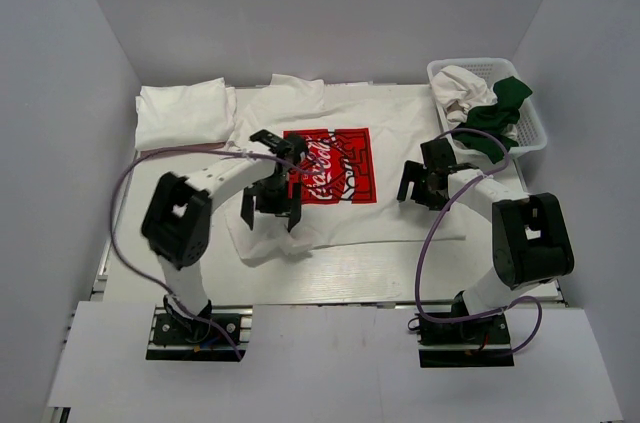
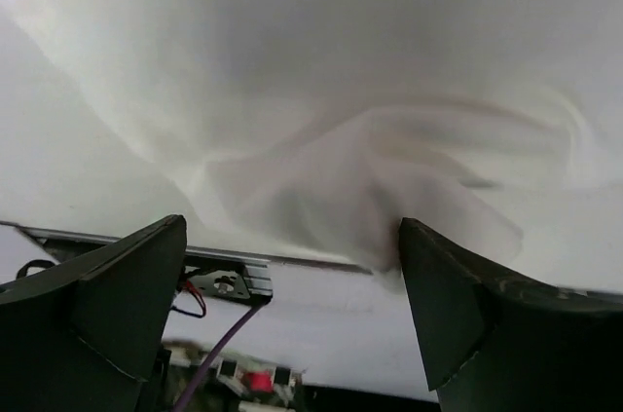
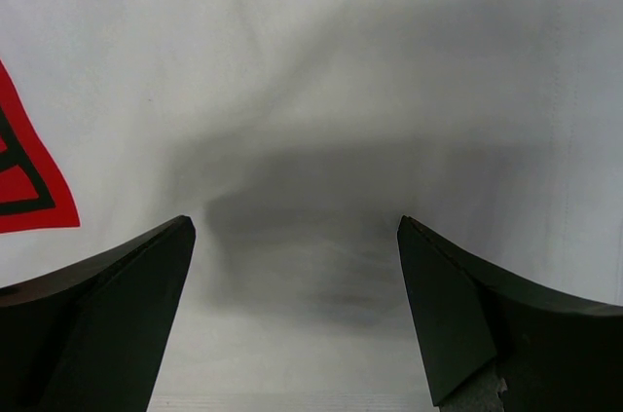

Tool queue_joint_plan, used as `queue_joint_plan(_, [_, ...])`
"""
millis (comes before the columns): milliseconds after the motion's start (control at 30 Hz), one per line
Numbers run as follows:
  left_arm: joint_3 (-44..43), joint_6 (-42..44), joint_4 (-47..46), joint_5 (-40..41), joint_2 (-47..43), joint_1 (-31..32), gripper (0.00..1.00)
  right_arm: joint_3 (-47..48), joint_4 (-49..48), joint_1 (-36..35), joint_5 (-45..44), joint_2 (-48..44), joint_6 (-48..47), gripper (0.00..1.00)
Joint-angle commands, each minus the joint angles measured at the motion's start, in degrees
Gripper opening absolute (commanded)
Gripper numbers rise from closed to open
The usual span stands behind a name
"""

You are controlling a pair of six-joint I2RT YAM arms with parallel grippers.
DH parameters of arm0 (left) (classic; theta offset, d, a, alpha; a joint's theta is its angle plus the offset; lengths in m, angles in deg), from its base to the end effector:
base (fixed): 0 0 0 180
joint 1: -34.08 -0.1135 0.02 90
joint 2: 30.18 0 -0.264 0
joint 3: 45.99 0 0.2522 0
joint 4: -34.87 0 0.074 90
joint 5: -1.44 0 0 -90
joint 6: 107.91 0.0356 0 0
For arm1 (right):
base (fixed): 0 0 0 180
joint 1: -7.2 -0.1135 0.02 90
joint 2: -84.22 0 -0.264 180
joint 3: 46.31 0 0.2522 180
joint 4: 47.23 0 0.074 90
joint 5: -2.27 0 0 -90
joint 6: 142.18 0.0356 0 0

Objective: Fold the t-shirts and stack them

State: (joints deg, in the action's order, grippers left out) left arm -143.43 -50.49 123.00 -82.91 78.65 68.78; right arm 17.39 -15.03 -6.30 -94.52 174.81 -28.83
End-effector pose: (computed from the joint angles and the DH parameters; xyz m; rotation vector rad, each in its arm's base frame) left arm 0.2769 -0.1875 0.2056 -0.0689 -3.0456 -0.2657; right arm 0.2964 0.0668 0.1696 0.2649 2.5791 0.0806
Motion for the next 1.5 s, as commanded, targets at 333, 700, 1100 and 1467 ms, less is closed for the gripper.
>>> queue_joint_plan(333, [18.36, -4.07, -8.80, -9.16, -24.37, 1.25, 1.00, 1.75, -0.59, 0.31, 2.30, 1.79, -1.29, 0.90])
queue_joint_plan(700, [29.98, -8.28, -19.78, -19.54, -23.32, 2.30, 1.00, 2.45, 0.28, 0.14, 1.07, 2.84, -1.29, 0.90])
queue_joint_plan(1100, [23.21, -13.56, -19.44, 1.63, -13.67, 1.78, 0.98, 3.94, 0.46, 0.23, 0.64, 4.78, -1.29, 0.90])
queue_joint_plan(1467, [16.09, -11.72, -14.43, 2.36, -10.83, 1.60, 0.61, 3.94, 1.16, 0.14, -0.34, 4.60, -1.21, 0.90])
